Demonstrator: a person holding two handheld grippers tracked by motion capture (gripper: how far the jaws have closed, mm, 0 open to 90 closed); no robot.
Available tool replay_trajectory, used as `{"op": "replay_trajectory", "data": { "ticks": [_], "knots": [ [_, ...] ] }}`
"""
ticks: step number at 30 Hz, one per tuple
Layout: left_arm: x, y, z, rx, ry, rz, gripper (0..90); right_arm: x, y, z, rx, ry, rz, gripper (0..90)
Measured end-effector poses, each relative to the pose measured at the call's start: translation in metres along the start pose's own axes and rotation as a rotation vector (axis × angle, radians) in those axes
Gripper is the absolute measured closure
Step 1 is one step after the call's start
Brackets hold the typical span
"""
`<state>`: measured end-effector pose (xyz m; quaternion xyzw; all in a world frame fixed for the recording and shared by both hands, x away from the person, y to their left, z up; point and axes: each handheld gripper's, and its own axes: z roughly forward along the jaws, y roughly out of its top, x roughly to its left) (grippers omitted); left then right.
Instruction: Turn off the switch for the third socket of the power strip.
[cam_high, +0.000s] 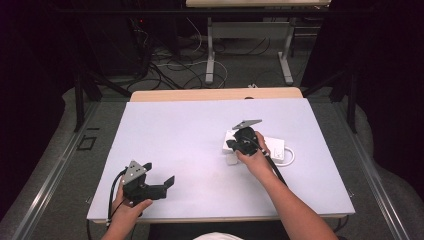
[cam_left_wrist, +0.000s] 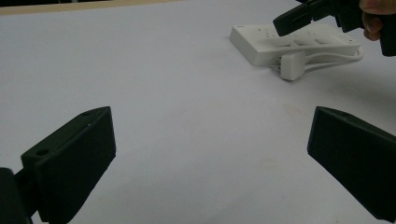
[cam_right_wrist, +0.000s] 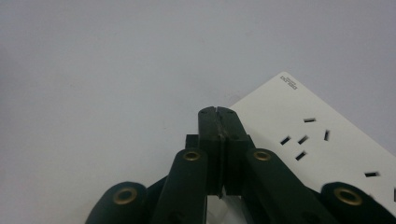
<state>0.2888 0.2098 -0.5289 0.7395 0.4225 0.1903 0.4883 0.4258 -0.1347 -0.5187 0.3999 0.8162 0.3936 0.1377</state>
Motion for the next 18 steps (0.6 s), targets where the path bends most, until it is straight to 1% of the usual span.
{"op": "replay_trajectory", "data": {
  "ticks": [2, 3, 4, 7, 10, 11, 12, 13, 15, 16, 17, 18],
  "knots": [
    [0.0, 0.0, 0.0, 0.003, -0.002, 0.0, 1.0, 0.001, 0.0, -0.002, 0.006, 0.001, 0.0, 88.8],
    [0.0, 0.0, 0.001, 0.002, -0.003, -0.007, 1.0, 0.002, 0.0, -0.002, -0.003, 0.001, 0.008, 88.4],
    [0.0, 0.0, 0.001, 0.001, -0.003, -0.01, 1.0, 0.002, 0.001, -0.003, -0.006, 0.001, -0.002, 88.1],
    [0.001, 0.001, 0.001, 0.0, -0.002, -0.004, 1.1, 0.003, 0.001, -0.005, -0.007, 0.005, -0.001, 86.2],
    [0.001, 0.001, 0.002, -0.002, -0.004, -0.004, 1.1, 0.005, 0.001, -0.008, -0.009, 0.02, -0.008, 83.8],
    [0.001, 0.001, 0.002, -0.002, -0.005, -0.005, 1.1, 0.004, 0.001, -0.009, -0.015, 0.028, -0.022, 83.1],
    [0.001, 0.001, 0.002, -0.001, -0.005, -0.005, 1.1, 0.006, 0.001, -0.01, -0.017, 0.027, -0.017, 82.1],
    [0.001, 0.001, 0.002, -0.001, -0.005, -0.006, 1.1, 0.006, 0.001, -0.011, -0.031, 0.027, -0.032, 81.2],
    [0.001, 0.001, 0.002, 0.0, -0.004, -0.006, 1.1, 0.008, 0.001, -0.014, -0.025, 0.033, -0.031, 79.0],
    [0.001, 0.001, 0.002, 0.0, -0.004, -0.005, 1.1, 0.008, 0.001, -0.015, -0.04, 0.034, -0.038, 77.6],
    [0.001, 0.001, 0.002, 0.0, -0.004, -0.005, 1.1, 0.009, 0.001, -0.017, -0.035, 0.036, -0.035, 75.5],
    [0.001, 0.001, 0.002, 0.0, -0.004, -0.005, 1.1, 0.01, 0.001, -0.018, -0.042, 0.041, -0.044, 73.6]
  ]
}}
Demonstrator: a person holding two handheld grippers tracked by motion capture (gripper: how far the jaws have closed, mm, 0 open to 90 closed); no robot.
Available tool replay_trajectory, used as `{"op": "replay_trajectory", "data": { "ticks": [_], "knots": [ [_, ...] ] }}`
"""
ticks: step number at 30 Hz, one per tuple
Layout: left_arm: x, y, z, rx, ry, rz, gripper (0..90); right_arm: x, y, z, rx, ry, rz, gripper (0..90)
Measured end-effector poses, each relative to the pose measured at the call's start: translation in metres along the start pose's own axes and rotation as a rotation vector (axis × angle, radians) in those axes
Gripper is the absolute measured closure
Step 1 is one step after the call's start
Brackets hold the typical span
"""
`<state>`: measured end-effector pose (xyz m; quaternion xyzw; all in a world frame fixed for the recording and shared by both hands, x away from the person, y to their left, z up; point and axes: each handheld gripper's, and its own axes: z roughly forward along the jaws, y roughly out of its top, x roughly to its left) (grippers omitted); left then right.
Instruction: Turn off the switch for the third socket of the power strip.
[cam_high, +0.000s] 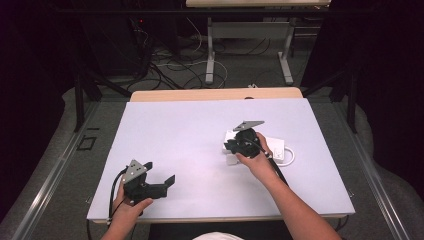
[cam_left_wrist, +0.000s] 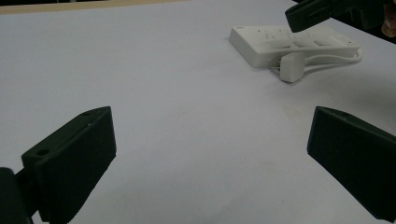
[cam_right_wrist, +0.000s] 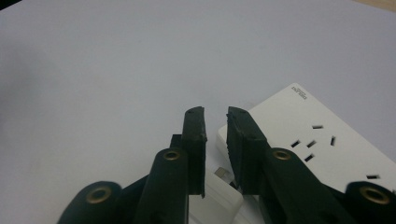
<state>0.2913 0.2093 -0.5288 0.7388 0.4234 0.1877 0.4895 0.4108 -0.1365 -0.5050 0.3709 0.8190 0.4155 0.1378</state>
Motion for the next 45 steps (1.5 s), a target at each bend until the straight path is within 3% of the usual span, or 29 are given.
{"op": "replay_trajectory", "data": {
  "ticks": [8, 13, 21, 32, 45],
  "knots": [
    [0.0, 0.0, -0.001, -0.002, 0.002, 0.002, 1.1, 0.005, 0.001, -0.011, -0.009, 0.018, 0.016, 61.0],
    [0.0, 0.0, -0.001, -0.001, 0.003, 0.002, 1.1, 0.008, -0.001, -0.016, -0.023, 0.019, 0.021, 45.7],
    [0.0, 0.0, -0.002, -0.001, 0.005, -0.002, 1.1, 0.015, -0.004, -0.029, -0.045, -0.045, -0.009, 25.6],
    [0.001, 0.0, -0.002, -0.009, 0.005, -0.003, 1.1, 0.022, -0.011, -0.056, -0.069, -0.045, 0.004, 22.7],
    [0.003, 0.0, -0.004, -0.009, 0.01, -0.014, 1.1, 0.016, -0.025, -0.071, -0.079, -0.087, 0.008, 14.5]
  ]
}}
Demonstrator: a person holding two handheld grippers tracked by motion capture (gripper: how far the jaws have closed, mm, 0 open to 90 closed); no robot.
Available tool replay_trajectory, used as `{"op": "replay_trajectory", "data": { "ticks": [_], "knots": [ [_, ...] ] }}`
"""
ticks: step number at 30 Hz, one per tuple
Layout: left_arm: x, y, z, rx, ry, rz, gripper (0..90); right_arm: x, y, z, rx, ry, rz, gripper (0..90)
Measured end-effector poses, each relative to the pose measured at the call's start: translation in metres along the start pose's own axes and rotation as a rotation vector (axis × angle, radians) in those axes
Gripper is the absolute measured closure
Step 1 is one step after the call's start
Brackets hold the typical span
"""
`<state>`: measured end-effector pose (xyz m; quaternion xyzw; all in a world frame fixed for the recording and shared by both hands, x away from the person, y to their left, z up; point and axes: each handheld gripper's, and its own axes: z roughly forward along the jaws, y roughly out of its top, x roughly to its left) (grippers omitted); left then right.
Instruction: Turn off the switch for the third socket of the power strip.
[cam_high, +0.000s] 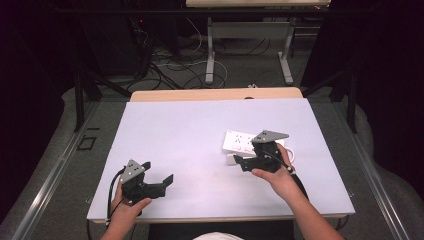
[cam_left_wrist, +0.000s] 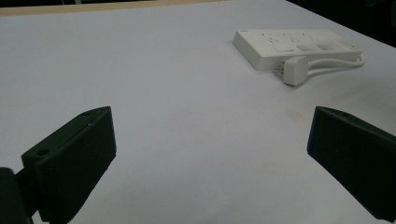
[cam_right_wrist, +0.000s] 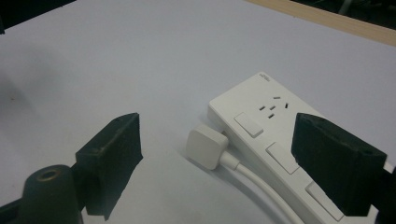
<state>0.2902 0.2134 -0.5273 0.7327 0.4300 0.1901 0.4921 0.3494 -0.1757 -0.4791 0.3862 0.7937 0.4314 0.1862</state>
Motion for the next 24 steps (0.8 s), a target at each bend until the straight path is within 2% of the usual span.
{"op": "replay_trajectory", "data": {
  "ticks": [2, 6, 9, 16, 19, 24],
  "knots": [
    [0.0, 0.0, 0.0, 0.001, 0.001, 0.001, 1.1, -0.001, -0.002, -0.003, -0.001, -0.003, -0.004, 11.9],
    [0.002, 0.0, 0.001, 0.002, 0.006, -0.005, 1.1, -0.002, -0.007, -0.01, -0.012, -0.025, -0.009, 0.1],
    [0.002, 0.0, 0.002, -0.007, 0.008, -0.03, 1.1, -0.004, -0.011, -0.016, -0.012, -0.049, -0.018, 0.0],
    [0.003, 0.001, 0.003, -0.004, 0.013, -0.03, 1.1, -0.014, -0.025, -0.03, -0.019, -0.101, -0.024, 0.0],
    [0.004, 0.003, 0.003, -0.009, 0.013, -0.025, 1.1, -0.023, -0.034, -0.035, -0.029, -0.13, -0.001, 0.0],
    [0.007, 0.002, 0.001, -0.017, 0.016, -0.041, 1.1, -0.035, -0.046, -0.048, -0.032, -0.173, 0.051, 0.0]
  ]
}}
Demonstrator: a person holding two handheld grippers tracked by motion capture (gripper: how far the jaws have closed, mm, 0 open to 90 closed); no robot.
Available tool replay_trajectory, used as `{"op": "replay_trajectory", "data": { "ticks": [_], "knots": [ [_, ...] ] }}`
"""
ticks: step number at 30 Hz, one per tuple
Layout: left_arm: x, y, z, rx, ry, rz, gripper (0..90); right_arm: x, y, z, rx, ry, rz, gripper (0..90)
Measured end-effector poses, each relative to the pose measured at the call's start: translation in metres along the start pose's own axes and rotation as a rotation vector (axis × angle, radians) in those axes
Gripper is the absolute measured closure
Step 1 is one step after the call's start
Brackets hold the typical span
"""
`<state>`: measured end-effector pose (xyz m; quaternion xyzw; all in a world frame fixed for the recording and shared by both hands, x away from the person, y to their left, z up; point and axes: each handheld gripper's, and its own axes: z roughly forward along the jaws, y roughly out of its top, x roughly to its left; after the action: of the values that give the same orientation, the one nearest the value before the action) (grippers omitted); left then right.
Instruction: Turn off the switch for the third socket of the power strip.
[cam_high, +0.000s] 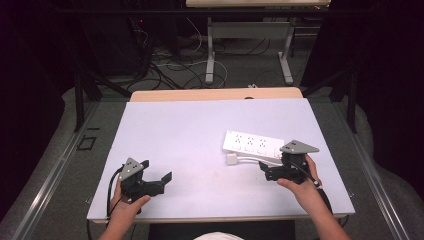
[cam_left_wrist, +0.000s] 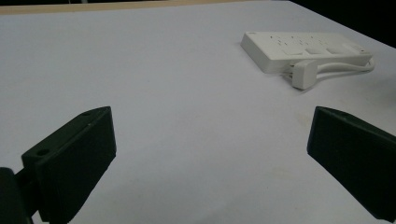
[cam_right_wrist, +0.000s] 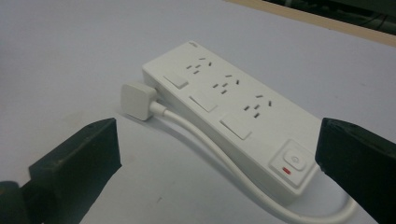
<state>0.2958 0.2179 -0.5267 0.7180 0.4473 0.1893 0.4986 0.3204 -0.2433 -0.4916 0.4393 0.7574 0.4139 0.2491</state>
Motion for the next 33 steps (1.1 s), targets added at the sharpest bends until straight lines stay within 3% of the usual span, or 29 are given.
{"op": "replay_trajectory", "data": {
  "ticks": [10, 24, 25, 26, 27, 29, 33],
  "knots": [
    [0.005, 0.001, -0.001, -0.002, 0.013, -0.016, 1.1, -0.026, -0.018, -0.017, -0.011, -0.079, 0.046, 0.0],
    [0.009, 0.0, -0.006, -0.002, 0.021, -0.024, 1.1, -0.055, -0.038, -0.03, -0.021, -0.146, 0.145, 0.0],
    [0.009, 0.0, -0.006, -0.003, 0.022, -0.023, 1.1, -0.058, -0.039, -0.031, -0.022, -0.15, 0.137, 0.0],
    [0.009, 0.0, -0.006, -0.003, 0.022, -0.024, 1.1, -0.058, -0.038, -0.034, 0.0, -0.151, 0.148, 0.0],
    [0.009, 0.0, -0.006, -0.003, 0.023, -0.025, 1.1, -0.061, -0.04, -0.033, -0.028, -0.16, 0.148, 0.0],
    [0.009, 0.0, -0.006, -0.005, 0.023, -0.024, 1.1, -0.063, -0.042, -0.034, -0.036, -0.176, 0.168, 0.0],
    [0.01, 0.0, -0.007, -0.004, 0.026, -0.023, 1.1, -0.07, -0.045, -0.036, -0.038, -0.198, 0.164, 0.0]
  ]
}}
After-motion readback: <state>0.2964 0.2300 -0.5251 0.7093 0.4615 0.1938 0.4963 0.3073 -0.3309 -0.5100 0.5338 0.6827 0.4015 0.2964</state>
